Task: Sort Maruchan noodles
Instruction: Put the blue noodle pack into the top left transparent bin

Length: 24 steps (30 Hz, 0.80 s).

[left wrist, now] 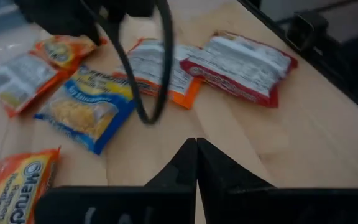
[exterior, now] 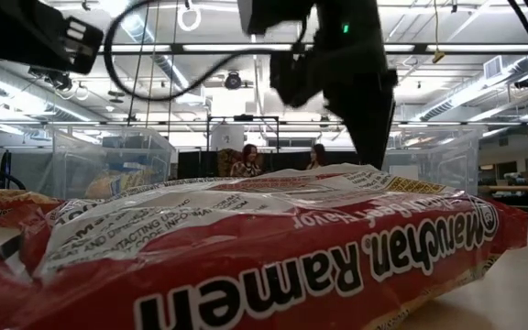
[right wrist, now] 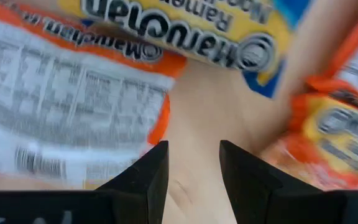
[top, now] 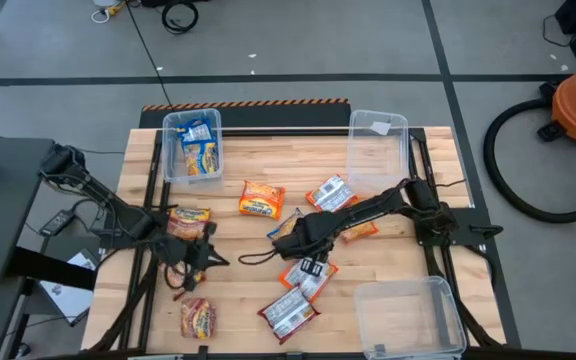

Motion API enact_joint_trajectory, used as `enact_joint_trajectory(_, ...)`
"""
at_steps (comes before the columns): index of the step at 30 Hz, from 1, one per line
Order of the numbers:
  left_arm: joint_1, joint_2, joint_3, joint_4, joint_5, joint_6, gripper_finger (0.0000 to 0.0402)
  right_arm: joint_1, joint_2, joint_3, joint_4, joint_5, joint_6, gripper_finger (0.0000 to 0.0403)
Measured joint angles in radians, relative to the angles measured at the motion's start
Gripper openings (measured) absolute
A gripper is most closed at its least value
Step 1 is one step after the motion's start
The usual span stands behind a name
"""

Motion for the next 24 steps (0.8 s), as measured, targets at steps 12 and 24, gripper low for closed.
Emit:
enact_joint_trajectory(12, 0.026, -0.011, 0.001, 0.0, 0.012, -0.017, 0.0012, -0.158, 0.002, -0.135, 0.192, 0.157, -0.137, 0.0148)
enact_joint_trajectory(24, 0.026, -0.011, 0.001, 0.0, 0.012, 0.02, 0.0013, -0.085, -0.009, -0.025, 0.206, 0.366, -0.562, 0.0148)
